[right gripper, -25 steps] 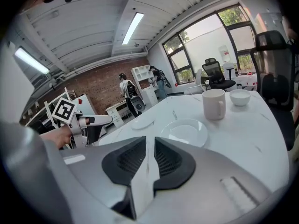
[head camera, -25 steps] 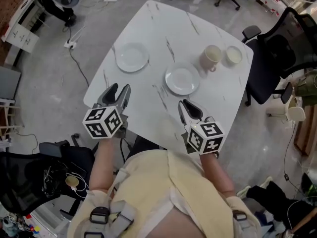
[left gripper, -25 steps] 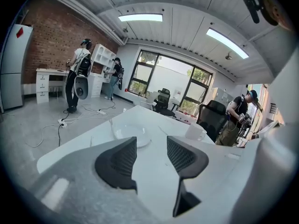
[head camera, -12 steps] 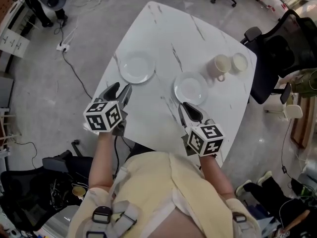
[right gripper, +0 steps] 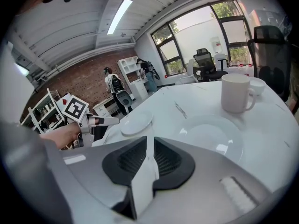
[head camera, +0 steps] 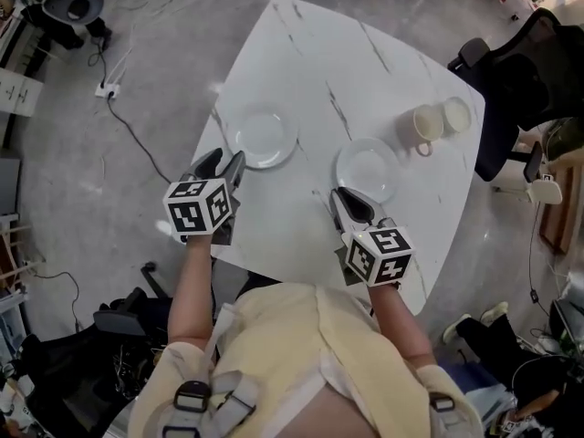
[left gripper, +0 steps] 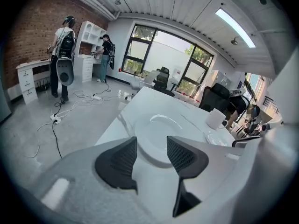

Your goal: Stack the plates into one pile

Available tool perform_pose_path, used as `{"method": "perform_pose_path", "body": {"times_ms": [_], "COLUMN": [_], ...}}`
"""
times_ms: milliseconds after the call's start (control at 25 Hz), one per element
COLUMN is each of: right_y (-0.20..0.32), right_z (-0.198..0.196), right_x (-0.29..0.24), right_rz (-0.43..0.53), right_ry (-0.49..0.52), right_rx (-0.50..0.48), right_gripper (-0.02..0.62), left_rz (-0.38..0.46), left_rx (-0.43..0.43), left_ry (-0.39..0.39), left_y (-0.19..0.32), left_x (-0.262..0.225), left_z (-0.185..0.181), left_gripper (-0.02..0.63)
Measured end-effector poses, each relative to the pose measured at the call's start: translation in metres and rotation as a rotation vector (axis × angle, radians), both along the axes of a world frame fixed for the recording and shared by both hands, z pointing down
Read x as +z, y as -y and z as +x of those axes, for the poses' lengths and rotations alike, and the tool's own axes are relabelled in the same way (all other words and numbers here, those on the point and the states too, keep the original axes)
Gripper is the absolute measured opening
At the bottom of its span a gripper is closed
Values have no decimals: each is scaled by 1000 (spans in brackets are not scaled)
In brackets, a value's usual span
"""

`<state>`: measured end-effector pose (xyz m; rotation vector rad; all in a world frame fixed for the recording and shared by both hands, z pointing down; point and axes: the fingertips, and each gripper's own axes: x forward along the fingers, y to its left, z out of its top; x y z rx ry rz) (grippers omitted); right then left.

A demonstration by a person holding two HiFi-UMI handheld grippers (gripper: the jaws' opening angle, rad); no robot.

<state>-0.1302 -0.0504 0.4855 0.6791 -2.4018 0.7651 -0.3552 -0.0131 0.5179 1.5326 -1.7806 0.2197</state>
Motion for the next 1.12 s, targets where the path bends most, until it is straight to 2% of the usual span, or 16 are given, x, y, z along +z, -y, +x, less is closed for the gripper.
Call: {"method": "perform_pose_path", "body": {"times_ms": [320,800,1000,1080,1120], "right_y": [-2,-5,-8,-10,-11], "right_z": [-21,-31,-32,-33,-33], "right_x": [12,15,17,18,17], "right_rz": [-23,-31,-34,-34,-35], "right_ry": [-27,-44,-45,-45,-45], "right_rx": [3,31,41,42,43], "right_gripper": [49,46,43,41,41], "left_rz": [-1,-55,-88,-109,-115], "left_rx": [20,96,125,138,138], "left_ry": [-11,44,107,141,149], "left_y": [19,42,43,43,42], "left_x": [9,24,31,33,33], "left_z": [-18,-24,-23,-22,-22], "left_gripper": [183,184,182,139,141]}}
